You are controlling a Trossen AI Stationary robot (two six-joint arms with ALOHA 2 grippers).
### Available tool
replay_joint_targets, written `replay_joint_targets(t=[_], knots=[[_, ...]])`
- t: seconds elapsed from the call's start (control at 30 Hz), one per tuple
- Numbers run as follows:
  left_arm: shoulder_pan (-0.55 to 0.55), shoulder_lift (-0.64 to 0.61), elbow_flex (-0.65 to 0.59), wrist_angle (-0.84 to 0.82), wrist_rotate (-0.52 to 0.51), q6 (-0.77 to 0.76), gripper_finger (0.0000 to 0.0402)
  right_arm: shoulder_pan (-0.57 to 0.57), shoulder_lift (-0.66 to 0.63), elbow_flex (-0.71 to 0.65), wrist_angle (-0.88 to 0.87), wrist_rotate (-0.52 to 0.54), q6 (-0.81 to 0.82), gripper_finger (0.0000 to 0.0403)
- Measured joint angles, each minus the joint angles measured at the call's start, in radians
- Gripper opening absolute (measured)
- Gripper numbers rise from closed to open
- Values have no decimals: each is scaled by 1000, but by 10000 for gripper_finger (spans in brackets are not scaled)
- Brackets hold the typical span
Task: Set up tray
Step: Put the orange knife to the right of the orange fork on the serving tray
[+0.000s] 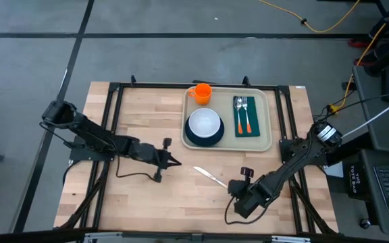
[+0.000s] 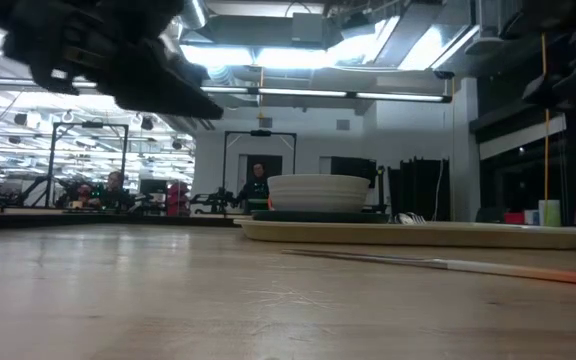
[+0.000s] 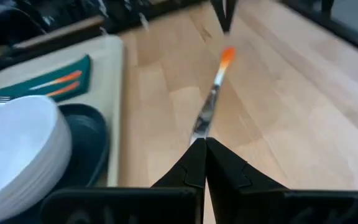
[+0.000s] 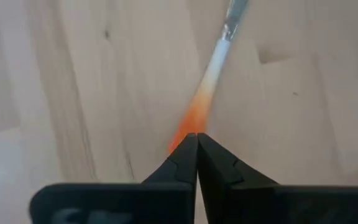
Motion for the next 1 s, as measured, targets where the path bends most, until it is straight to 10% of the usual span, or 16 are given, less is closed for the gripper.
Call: replay_joint_targets(t=[0.33, 1.0], knots=[[19, 200, 300, -330, 78, 37, 3, 13, -5, 1, 13, -59, 164, 4], [34, 278, 323, -328, 98, 63, 3, 23, 8, -102, 117, -82, 274, 2]])
